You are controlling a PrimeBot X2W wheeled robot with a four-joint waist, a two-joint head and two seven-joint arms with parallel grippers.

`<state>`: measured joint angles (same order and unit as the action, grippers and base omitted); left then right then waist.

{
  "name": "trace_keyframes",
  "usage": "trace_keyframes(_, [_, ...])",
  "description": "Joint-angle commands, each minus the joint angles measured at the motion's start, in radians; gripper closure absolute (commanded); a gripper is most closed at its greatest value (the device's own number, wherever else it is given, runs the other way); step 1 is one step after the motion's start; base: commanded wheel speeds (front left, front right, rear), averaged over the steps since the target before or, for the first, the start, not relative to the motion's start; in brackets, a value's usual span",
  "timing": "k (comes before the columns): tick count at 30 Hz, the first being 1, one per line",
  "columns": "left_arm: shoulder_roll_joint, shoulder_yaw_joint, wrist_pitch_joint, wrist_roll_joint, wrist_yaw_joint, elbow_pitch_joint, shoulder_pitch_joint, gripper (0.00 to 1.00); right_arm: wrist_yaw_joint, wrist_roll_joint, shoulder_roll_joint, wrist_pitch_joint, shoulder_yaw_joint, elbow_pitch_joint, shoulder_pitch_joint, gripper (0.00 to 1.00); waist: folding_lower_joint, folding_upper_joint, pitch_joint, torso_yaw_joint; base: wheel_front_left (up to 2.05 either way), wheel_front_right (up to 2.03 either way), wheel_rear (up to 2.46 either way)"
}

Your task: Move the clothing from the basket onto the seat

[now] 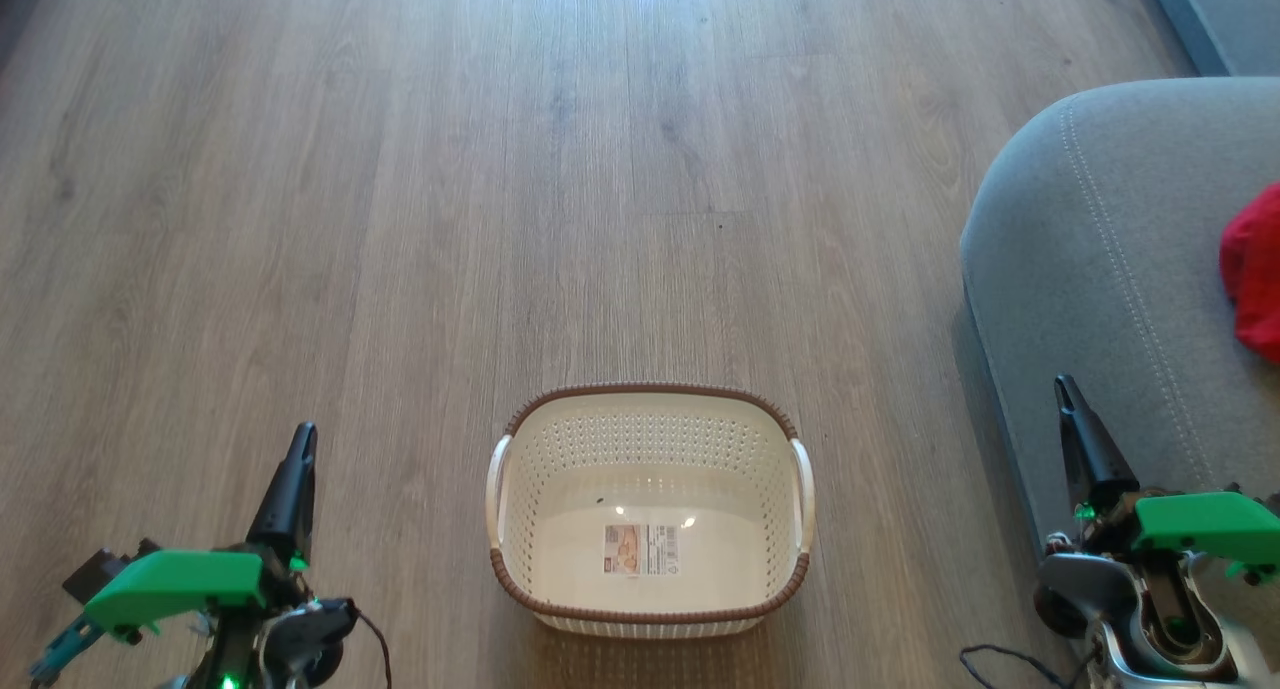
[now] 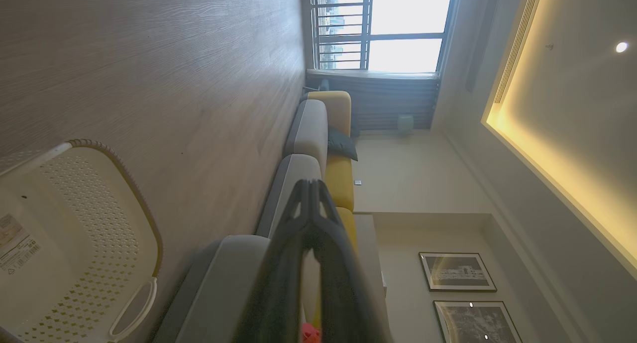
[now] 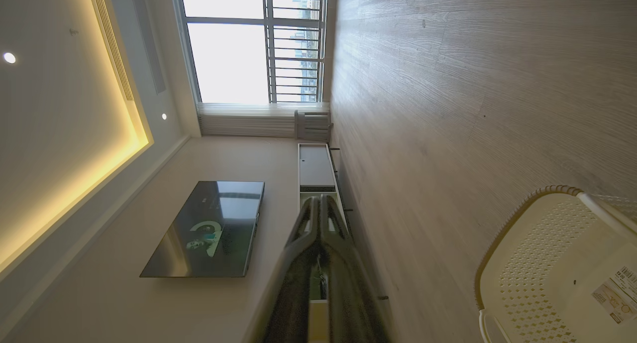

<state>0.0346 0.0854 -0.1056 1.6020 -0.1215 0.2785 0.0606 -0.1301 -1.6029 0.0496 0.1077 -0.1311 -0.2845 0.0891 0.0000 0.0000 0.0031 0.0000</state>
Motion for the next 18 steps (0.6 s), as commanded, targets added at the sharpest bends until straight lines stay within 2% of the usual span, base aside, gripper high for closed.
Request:
trace_keyframes(1, [0.016,0.028,-0.008,0.007,-0.009,-0.033,0.047,1.00,-0.001,-0.006,0.001,0.006,0.017,0.040,0.019,1.00,0.0000,0.0000,0.000,0.000,0.00,0.00,0.00])
trace_keyframes(18, [0.016,0.028,-0.008,0.007,-0.009,-0.033,0.047,1.00,-0.001,-0.006,0.001,0.006,0.017,0.040,0.019,1.00,0.0000,0.0000,0.000,0.000,0.00,0.00,0.00])
